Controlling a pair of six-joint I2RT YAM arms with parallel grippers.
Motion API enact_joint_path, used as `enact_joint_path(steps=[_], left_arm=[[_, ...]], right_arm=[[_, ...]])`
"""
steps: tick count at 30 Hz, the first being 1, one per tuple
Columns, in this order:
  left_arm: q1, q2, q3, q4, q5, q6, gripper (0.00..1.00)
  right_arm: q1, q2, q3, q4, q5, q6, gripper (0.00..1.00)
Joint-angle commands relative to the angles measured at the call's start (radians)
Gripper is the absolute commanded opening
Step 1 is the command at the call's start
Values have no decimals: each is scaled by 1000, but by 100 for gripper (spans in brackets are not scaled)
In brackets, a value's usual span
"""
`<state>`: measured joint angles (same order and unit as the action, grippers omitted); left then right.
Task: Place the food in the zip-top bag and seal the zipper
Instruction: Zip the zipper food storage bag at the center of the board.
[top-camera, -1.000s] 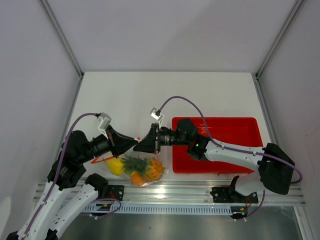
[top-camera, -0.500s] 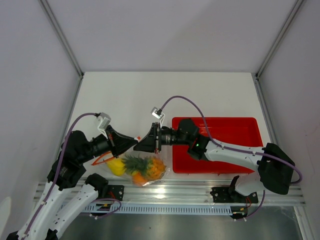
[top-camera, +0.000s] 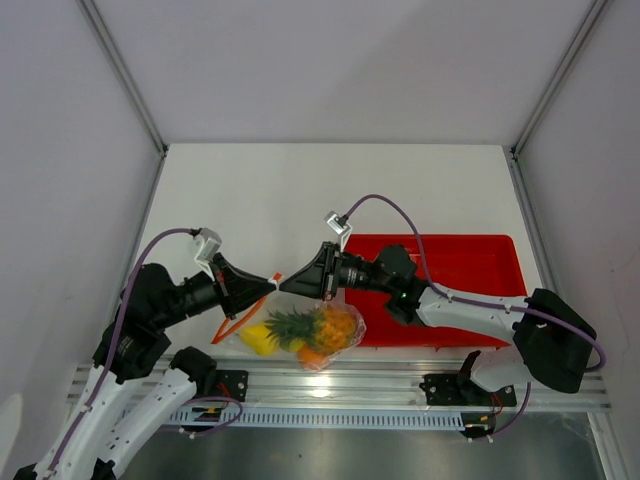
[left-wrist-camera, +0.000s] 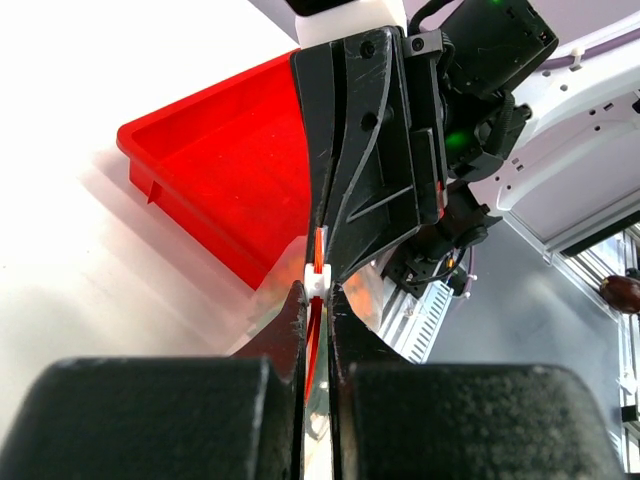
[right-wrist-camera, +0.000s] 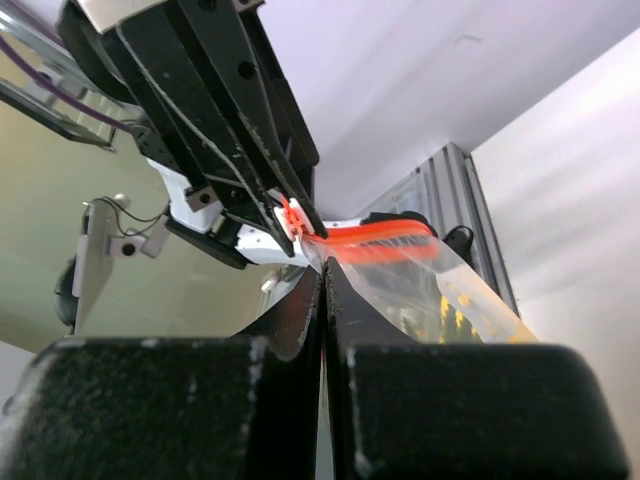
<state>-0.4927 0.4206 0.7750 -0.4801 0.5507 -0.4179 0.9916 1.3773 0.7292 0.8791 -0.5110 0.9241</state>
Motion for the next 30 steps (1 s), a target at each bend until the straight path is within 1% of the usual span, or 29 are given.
enact_joint_path(steps=[1,2,7,10,16,21,30], left_arm=[[-3,0,-6,9,29,7,0],[-3,3,-9,15,31,5,1],[-3,12,-16,26,29,4,0],[-3,15,-22,21,28,5,1],[-3,6,-34,17,25,1,1],[-3,-14,-29,0,18,5,1],[-3,-20,-48,6,37,-16,1]], right_arm=[[-19,-15,-2,187,46,76,0],[-16,-8,-1,214,45,87,0],[7,19,6,233,43,116,0],[8,25,-10,284,51,145,0],[-5,20,-25,330,86,186,0],[-25,40,-59,423,107,258,0],[-39,57,-70,498,140,308,0]])
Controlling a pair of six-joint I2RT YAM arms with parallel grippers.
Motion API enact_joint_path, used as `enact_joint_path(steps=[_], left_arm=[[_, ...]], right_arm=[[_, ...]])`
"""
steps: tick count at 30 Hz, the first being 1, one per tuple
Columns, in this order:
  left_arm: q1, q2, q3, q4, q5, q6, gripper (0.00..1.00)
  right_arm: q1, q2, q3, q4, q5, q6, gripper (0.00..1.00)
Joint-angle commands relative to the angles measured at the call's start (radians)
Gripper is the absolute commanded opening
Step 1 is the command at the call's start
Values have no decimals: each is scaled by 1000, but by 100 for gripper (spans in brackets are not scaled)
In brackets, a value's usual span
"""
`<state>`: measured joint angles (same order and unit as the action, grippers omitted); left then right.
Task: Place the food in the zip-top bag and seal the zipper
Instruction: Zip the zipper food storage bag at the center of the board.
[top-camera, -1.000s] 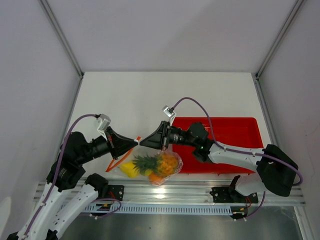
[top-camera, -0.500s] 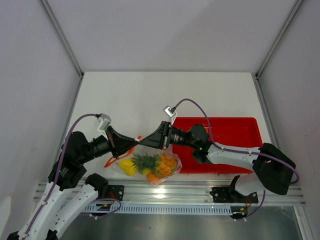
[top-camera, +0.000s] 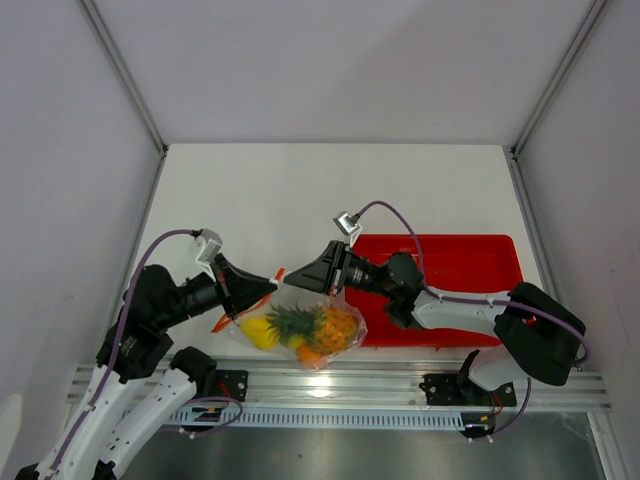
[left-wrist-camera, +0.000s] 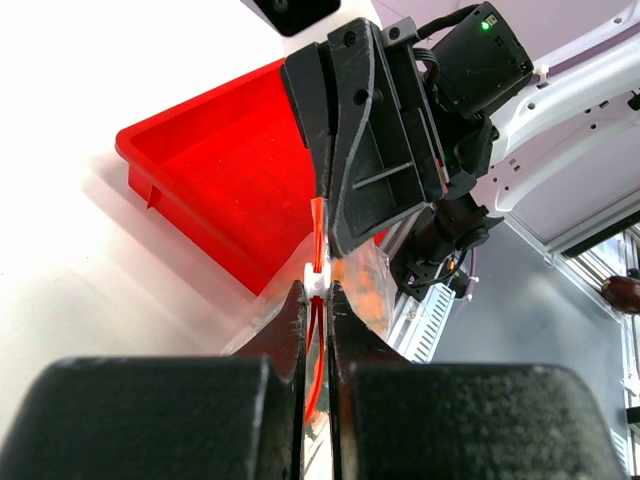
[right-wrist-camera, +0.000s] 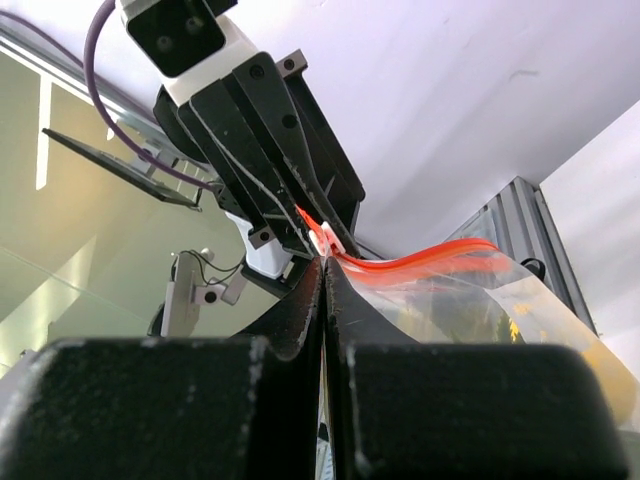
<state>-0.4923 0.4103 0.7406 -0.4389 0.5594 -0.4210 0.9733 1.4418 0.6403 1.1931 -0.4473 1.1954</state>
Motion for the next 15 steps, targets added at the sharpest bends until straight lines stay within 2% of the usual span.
enact_joint_path(steps=[1,11,15], left_arm=[[-3,-11,-21,-35,31,-13,1],[-3,-37,-4,-95,11,8,1],[-3,-50,29,-152,-12,25,1]], right_arm=[[-21,-12,21,174,78,29,0],[-70,-41,13,186,76,56,0],[-74,-34,60,116,-6,14,0]])
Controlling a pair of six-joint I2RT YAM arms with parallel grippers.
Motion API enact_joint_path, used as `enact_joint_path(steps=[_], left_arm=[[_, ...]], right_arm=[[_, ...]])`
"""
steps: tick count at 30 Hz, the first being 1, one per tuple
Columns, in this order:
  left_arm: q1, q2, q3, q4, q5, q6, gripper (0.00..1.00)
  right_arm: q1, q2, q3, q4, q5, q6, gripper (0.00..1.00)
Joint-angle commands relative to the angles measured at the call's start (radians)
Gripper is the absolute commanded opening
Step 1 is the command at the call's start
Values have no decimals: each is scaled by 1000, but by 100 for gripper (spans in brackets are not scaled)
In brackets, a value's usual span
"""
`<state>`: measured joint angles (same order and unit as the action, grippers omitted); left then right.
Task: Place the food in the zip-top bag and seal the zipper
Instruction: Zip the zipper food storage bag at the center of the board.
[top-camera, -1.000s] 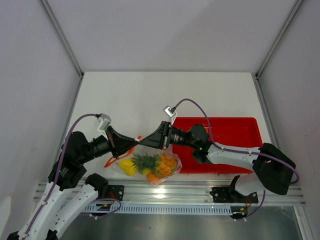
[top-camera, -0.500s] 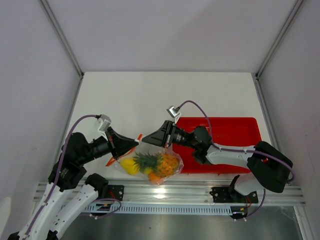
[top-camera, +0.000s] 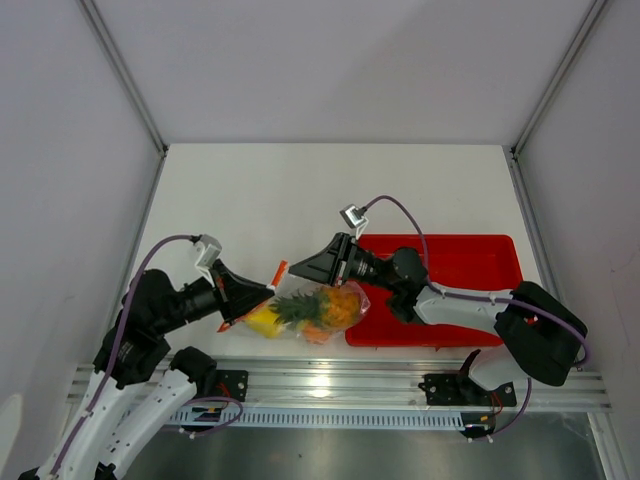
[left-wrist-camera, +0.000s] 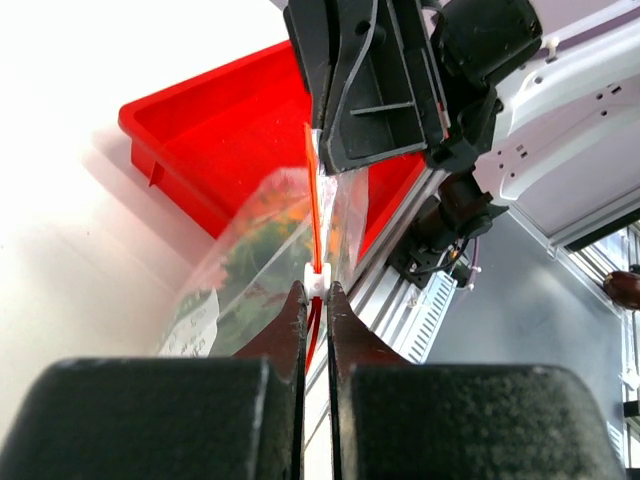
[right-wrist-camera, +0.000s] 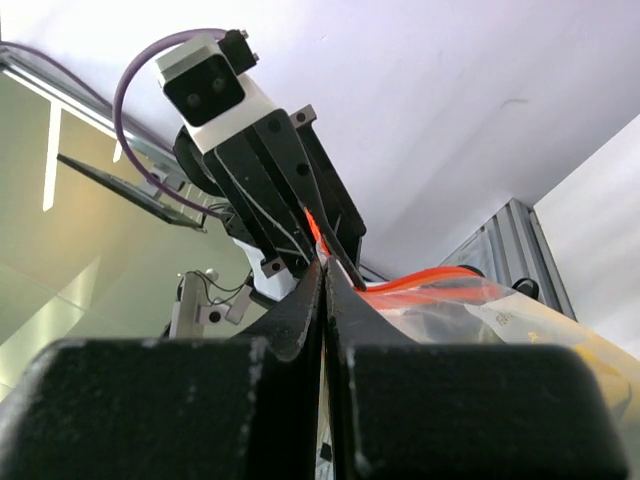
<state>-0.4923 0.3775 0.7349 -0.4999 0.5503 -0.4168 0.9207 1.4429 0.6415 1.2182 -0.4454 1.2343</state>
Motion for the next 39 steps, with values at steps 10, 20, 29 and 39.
enact_joint_path(steps=[10,20,29,39], left_arm=[[-3,-5,159,-173,-67,62,1],[-3,-5,199,-200,-86,88,1],[-3,18,173,-204,-26,84,1],[-3,26,141,-180,23,73,1]], right_arm=[[52,-61,274,-537,-190,-344,0],[61,-58,288,-735,-237,-536,37],[18,-53,369,-908,-285,-780,60],[-40,-30,443,-899,-436,-897,56]])
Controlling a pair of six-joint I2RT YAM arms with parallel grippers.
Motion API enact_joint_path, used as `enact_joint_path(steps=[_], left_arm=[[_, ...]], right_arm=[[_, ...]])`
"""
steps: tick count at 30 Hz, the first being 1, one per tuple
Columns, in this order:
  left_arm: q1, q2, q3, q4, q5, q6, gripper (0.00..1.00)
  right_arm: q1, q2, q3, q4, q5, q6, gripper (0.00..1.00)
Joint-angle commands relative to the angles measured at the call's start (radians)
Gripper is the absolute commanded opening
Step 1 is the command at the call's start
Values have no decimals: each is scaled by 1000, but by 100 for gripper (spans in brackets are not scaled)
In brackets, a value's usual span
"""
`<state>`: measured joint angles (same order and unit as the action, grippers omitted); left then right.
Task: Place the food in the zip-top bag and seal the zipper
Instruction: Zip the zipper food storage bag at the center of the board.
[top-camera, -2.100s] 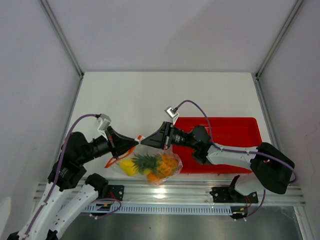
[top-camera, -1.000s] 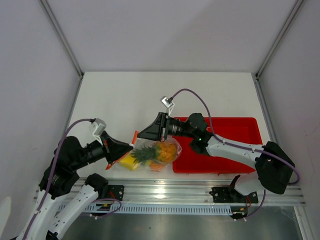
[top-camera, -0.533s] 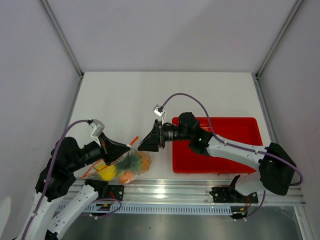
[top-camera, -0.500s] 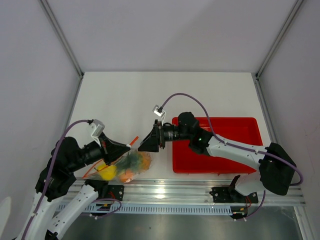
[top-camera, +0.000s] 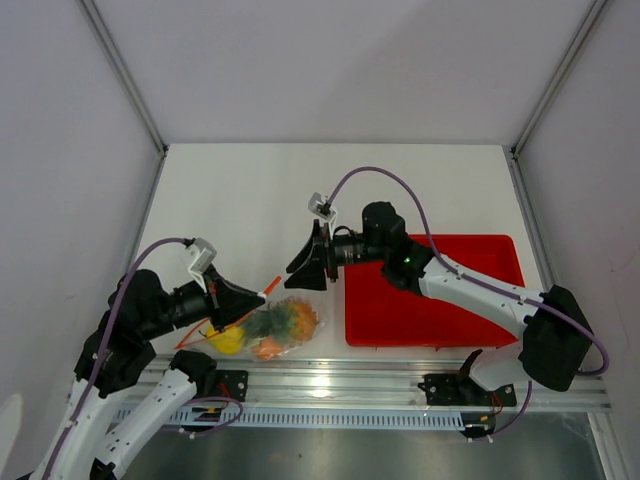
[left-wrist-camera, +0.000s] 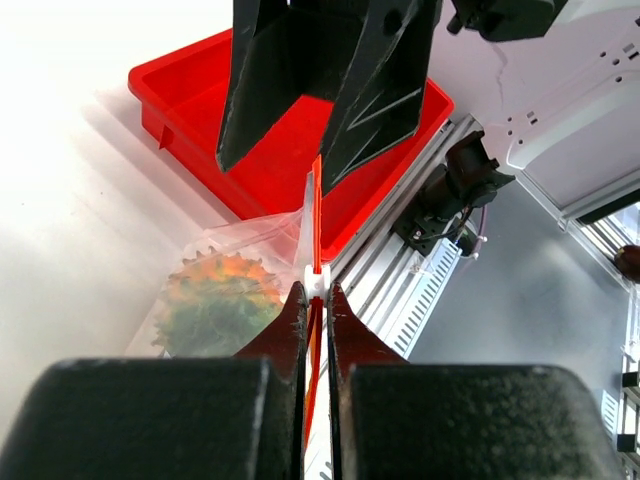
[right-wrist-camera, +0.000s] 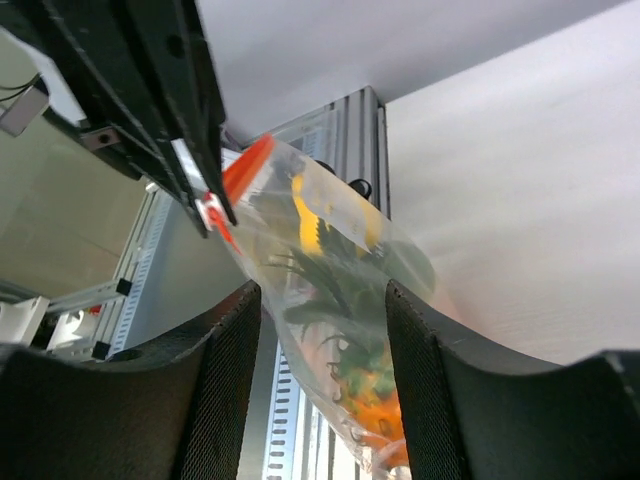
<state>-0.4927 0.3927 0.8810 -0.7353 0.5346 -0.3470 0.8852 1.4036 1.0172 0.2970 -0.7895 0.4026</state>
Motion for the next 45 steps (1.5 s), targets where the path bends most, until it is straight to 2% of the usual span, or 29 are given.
enact_joint_path(steps=[1,6,17,25,31,38,45], left_arm=[[-3,12,-5,59,44,2,0],[-3,14,-10,62,50,2,0],[-3,18,-23,80,59,-1,0],[-3,14,-36,89,62,-7,1],[-3,14,-42,99,65,-14,1],[-3,18,-39,100,70,-14,1],[-3,18,-43,100,71,-15,1]], right_arm=[[-3,11,72,28,-111,-65,55],[-5,31,80,122,-200,-16,52],[17,63,104,177,-235,16,46],[41,94,138,171,-228,13,40],[55,104,144,151,-231,-2,29],[63,100,142,128,-223,-24,27],[63,101,146,125,-218,-19,11]])
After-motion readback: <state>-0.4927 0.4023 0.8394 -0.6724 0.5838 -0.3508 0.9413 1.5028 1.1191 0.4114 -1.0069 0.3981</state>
